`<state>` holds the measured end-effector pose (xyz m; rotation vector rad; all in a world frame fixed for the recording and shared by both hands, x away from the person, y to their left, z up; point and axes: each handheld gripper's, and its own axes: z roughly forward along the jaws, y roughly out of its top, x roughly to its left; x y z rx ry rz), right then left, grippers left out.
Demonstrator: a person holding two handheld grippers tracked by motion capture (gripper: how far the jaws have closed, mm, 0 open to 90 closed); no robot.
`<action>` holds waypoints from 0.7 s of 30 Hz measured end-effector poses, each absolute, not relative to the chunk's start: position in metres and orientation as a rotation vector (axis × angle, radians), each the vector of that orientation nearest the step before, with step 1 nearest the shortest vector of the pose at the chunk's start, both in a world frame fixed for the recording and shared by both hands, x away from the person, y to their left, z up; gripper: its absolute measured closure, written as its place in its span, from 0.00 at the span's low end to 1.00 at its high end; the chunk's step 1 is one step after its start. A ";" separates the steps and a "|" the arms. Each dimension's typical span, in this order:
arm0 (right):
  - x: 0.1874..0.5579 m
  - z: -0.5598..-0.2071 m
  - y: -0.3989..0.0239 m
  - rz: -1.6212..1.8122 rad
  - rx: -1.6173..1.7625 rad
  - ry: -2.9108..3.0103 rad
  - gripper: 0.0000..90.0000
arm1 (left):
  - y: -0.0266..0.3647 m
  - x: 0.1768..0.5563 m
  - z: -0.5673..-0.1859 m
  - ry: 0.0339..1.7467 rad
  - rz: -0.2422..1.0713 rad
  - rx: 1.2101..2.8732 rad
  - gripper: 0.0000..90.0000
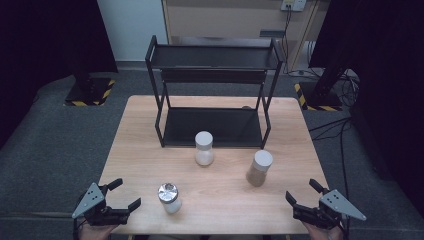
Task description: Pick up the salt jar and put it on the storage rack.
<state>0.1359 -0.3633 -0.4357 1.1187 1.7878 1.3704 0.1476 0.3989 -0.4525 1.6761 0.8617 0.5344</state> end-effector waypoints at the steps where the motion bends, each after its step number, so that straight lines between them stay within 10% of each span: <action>1: 0.136 -0.436 -0.363 1.371 1.121 1.787 0.08 | 0.399 0.148 -0.452 0.862 0.534 1.676 0.00; 21: 0.135 -0.435 -0.363 1.362 1.127 1.783 0.08 | 0.397 0.146 -0.450 0.874 0.538 1.685 0.00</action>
